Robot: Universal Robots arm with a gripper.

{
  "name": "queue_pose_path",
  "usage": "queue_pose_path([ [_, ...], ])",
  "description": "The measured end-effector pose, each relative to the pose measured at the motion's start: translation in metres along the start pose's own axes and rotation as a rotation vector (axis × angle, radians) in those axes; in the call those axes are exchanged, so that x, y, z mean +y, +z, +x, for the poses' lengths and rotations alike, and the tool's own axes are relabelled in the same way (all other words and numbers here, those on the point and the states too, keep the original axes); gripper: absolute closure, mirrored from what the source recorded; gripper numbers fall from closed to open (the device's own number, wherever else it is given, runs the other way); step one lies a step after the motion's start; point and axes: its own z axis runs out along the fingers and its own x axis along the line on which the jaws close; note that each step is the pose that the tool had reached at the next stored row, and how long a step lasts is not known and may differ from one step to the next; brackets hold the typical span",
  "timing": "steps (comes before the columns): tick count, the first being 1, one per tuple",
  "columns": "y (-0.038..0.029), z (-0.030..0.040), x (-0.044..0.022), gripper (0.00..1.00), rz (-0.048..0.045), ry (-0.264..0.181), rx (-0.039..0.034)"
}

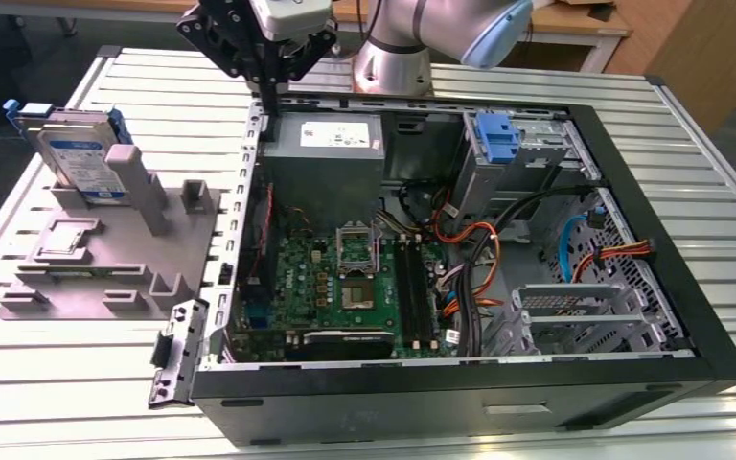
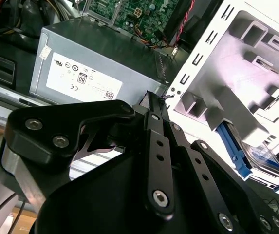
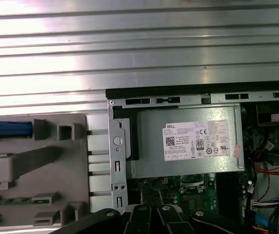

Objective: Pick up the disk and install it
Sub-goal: 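Reach for the disk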

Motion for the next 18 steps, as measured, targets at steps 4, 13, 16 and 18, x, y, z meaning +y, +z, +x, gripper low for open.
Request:
queue_pose_path([
  [4,0.0000,0.0012,-0.0001,0.90,0.0000,0.000,0.0000],
  [13,0.0001,0.0041,-0.0003,0.90,0.0000,0.000,0.0000],
  [16,0.0001,0.0052,-0.0004,0.90,0.0000,0.000,0.0000],
  [18,0.0001,0.0058,-0.0004,0.90,0.0000,0.000,0.0000],
])
